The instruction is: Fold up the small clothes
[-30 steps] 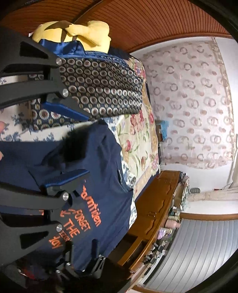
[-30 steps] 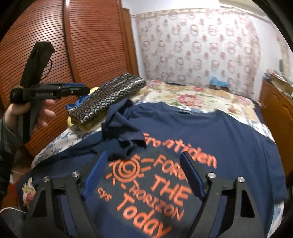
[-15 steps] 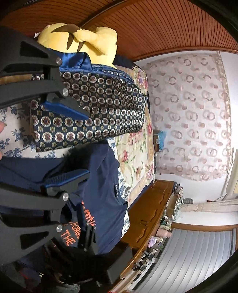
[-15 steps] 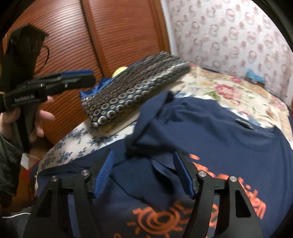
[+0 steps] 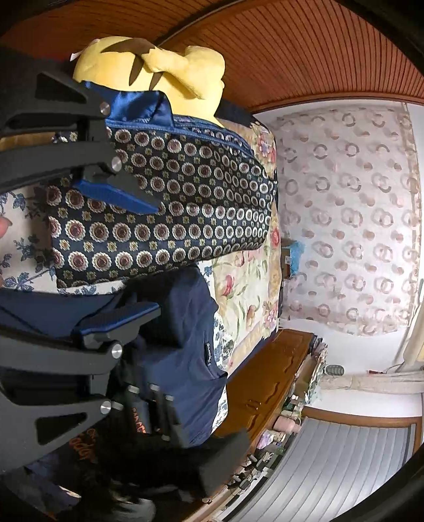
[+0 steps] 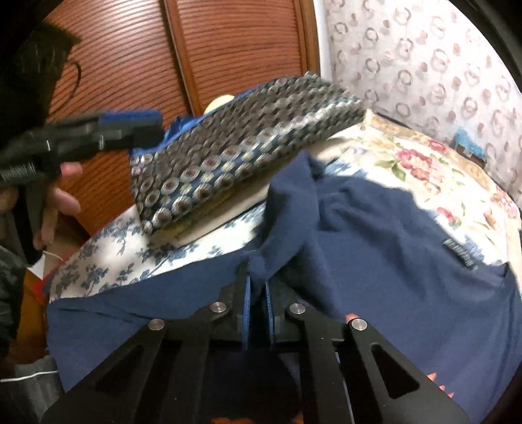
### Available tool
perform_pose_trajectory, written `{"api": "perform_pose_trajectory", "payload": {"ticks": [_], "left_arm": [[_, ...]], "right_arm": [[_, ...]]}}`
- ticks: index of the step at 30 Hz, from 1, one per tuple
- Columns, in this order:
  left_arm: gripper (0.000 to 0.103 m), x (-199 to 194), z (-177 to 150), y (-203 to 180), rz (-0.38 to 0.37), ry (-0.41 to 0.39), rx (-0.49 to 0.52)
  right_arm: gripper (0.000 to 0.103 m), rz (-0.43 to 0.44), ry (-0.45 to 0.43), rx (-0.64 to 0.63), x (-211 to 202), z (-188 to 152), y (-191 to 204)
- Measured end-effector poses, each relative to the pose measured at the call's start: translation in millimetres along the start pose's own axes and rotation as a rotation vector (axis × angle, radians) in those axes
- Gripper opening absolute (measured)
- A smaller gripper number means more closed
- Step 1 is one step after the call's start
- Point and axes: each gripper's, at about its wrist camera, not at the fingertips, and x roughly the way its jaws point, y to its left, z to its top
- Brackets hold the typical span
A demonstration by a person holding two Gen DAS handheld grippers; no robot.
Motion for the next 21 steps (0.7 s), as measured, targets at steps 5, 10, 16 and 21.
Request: {"api": "perform_pose_trajectory", "payload": {"ticks": [5, 10, 16, 21], "left_arm": [[0.055, 9.8, 9.9, -6.9, -0.016, 0.000, 0.011], [0.055, 24.6, 16.6, -14.8, -0.022, 0.018, 0.009], [0.055, 40.5, 22.5, -23.6, -0.023, 0.050, 0.018], [0.055, 55.7, 29.0, -32.0, -0.010, 0.078, 0.043]], "right_arm": [[0.005, -0.075, -0.030, 0.027, -22.7, 23.2, -44.9], [0.005, -0.176, -0.014, 0.045, -24.3, 30.6, -79.0], [0.010, -0.252, -0.012, 0.140, -31.2, 15.1, -111.7], [0.044, -0.255, -0.026, 0.170, -39.6, -0.9, -111.7]]}}
